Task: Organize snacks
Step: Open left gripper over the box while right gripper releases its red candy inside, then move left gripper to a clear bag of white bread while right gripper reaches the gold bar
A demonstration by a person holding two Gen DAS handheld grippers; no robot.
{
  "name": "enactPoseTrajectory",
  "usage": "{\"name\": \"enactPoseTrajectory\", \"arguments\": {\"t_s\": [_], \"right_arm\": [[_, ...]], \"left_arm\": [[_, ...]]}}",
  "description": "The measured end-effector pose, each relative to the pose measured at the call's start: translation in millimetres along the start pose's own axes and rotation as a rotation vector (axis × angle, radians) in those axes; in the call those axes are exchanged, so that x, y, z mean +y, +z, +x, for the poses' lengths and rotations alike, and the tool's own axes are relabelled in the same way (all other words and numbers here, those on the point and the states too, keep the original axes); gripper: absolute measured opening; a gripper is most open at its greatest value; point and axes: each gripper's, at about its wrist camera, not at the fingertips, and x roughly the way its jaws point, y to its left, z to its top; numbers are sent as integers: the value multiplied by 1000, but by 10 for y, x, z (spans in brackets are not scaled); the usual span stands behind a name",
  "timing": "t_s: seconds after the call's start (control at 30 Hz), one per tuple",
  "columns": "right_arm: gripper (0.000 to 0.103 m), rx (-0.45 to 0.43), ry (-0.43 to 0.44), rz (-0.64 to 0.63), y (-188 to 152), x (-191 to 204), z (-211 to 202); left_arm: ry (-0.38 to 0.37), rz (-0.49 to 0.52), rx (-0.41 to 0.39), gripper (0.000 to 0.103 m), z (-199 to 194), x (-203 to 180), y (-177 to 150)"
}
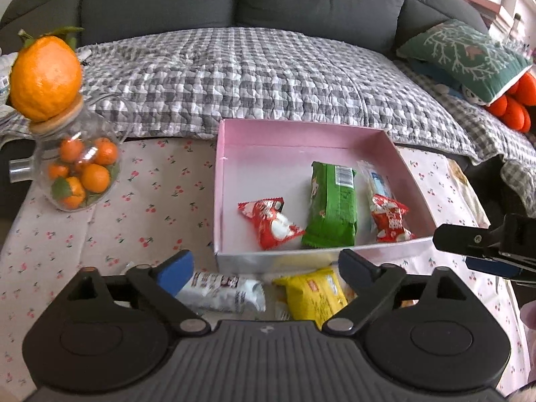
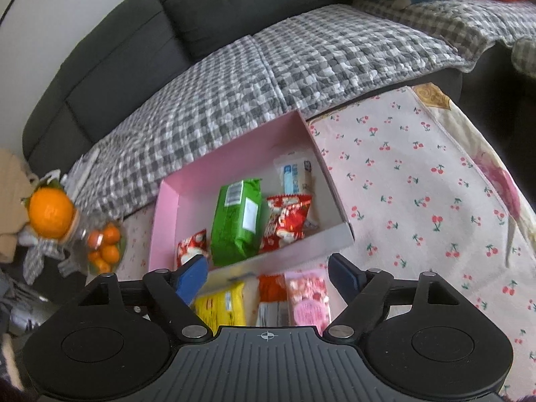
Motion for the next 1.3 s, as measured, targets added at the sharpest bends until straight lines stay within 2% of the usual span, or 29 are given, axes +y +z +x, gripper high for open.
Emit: {"name": "enactPoseTrajectory", "arguments": {"t_s": [0.1,0.3,0.4,0.43,0.53,0.8,1.0,1.13,1.27,1.3], "right_arm": [[81,27,-7,-12,-59,-10,-44],[82,63,-14,-67,-199,8,-135],[91,68,0,-111,-298,25,-157],[91,73,3,-133,-332,36,-153],[91,91,11,-200,-449,58,-146],[91,66,42,-384,-838,78,-233],[91,63,66,-541,-1224,63,-237],[91,73,59,-602,-1416,-65,-212],[92,72,54,-624,-1571,-223,-198],[94,65,64,-627,-1603,-250,-208]], "left_arm": [[2,-2,7,100,-94,32,-44],[16,8,30,102,-210,93,-189],[4,8,2,102,-247,113,-356],[0,11,-3,102,-245,120,-422],[5,67,44,102,-206,101,-532],[-19,89,32,102,-278,276,-859],[-37,117,-13,102,-338,385,-1181],[-41,105,-36,102,-339,534,-1385],[-74,83,-24,102,-335,654,-1517],[-79,88,-22,102,-333,669,-1536]]}}
